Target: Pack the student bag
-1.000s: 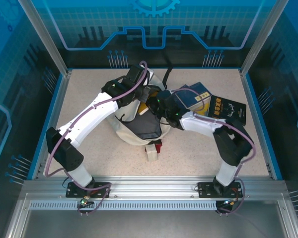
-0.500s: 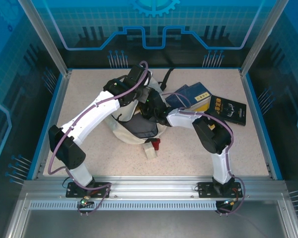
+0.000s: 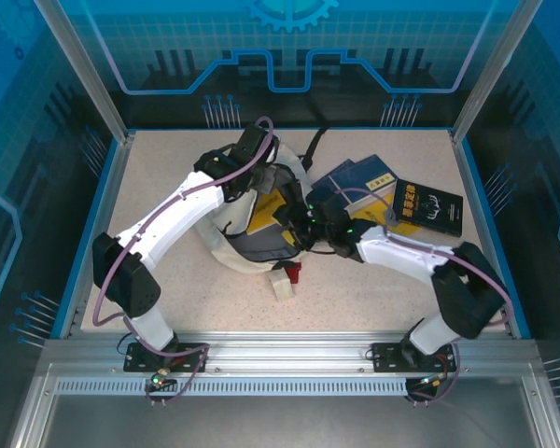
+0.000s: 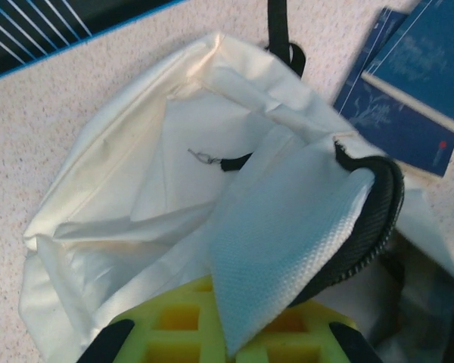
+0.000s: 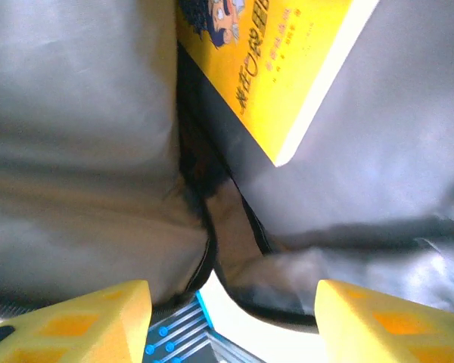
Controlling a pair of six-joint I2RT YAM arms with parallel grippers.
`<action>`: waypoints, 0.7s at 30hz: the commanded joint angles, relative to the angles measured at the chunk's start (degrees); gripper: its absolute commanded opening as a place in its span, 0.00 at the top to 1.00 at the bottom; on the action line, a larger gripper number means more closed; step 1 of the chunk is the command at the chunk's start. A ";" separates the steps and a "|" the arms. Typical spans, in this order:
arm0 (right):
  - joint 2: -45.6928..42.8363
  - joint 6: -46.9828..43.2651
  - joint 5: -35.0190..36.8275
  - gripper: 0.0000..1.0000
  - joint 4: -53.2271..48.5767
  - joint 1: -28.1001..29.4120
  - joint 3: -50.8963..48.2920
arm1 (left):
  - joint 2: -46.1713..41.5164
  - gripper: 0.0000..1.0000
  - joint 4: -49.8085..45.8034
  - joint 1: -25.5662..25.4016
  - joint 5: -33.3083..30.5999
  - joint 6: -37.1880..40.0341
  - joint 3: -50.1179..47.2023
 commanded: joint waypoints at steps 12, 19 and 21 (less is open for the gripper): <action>6.89 -40.92 8.43 0.31 -34.72 -18.59 20.53 | -16.12 0.89 -0.26 4.92 16.52 -2.91 -21.15; 25.64 -44.70 9.07 0.31 -38.22 -20.80 38.83 | -19.82 0.23 1.67 5.22 30.11 -5.17 -22.53; 30.51 -44.93 8.83 0.31 -39.38 -20.93 43.75 | -21.02 0.14 3.45 5.55 30.61 -6.95 -22.98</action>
